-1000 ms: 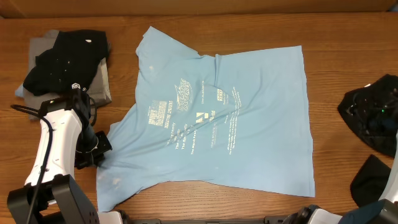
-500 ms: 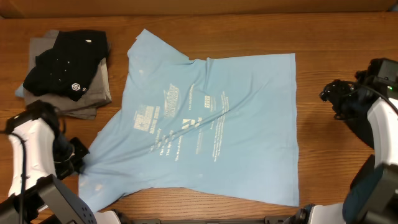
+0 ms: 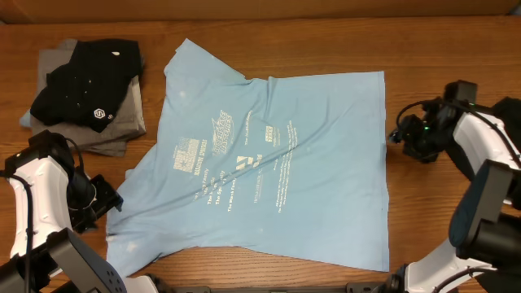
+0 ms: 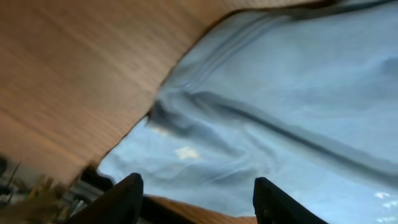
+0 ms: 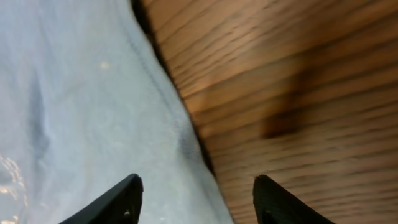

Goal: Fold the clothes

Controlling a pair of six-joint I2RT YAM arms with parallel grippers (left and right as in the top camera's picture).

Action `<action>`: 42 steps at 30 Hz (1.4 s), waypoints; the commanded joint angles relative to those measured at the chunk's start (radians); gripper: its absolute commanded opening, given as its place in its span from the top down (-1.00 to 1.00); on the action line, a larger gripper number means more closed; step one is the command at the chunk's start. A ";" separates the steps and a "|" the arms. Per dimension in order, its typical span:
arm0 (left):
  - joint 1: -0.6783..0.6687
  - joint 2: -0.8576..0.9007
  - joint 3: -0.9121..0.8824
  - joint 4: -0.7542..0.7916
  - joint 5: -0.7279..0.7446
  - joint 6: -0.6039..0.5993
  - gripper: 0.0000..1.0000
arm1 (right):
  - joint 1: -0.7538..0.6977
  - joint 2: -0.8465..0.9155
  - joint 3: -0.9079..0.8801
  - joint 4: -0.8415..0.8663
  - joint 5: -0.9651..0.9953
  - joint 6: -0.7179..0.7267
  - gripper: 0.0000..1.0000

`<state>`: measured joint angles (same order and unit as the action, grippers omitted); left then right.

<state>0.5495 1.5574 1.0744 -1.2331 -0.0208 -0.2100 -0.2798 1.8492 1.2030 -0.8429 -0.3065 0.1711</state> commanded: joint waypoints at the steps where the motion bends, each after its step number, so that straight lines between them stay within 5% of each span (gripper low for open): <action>1: -0.008 -0.021 0.023 0.034 0.182 0.135 -0.26 | 0.031 0.012 -0.004 0.019 -0.005 -0.045 -0.28; 11: -0.009 -0.021 0.079 0.078 0.572 0.409 -0.25 | 0.049 0.046 -0.006 0.044 -0.014 -0.045 -0.24; 15: -0.027 -0.021 0.106 0.078 0.602 0.418 -0.25 | 0.072 0.087 -0.006 0.031 -0.013 -0.045 -0.15; 17: -0.045 -0.021 0.119 0.078 0.606 0.425 -0.24 | 0.090 0.108 -0.006 0.030 -0.013 -0.045 -0.03; 24: -0.151 -0.021 0.165 0.076 0.604 0.443 -0.20 | 0.098 0.116 0.022 0.032 0.111 0.013 0.92; 34: -0.365 -0.021 0.185 0.153 0.450 0.445 -0.22 | -0.097 0.113 0.154 -0.040 0.181 0.063 0.92; 38: -0.456 -0.020 0.185 0.239 0.375 0.431 -0.31 | -0.126 0.112 0.175 -0.068 0.075 0.012 0.27; 42: -0.521 -0.007 0.185 0.341 0.278 0.384 -0.25 | -0.127 0.085 0.188 -0.080 0.050 0.012 0.23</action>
<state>0.0624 1.5574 1.2369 -0.9245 0.3599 0.2039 -0.4160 1.9572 1.3586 -0.9211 -0.2100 0.1978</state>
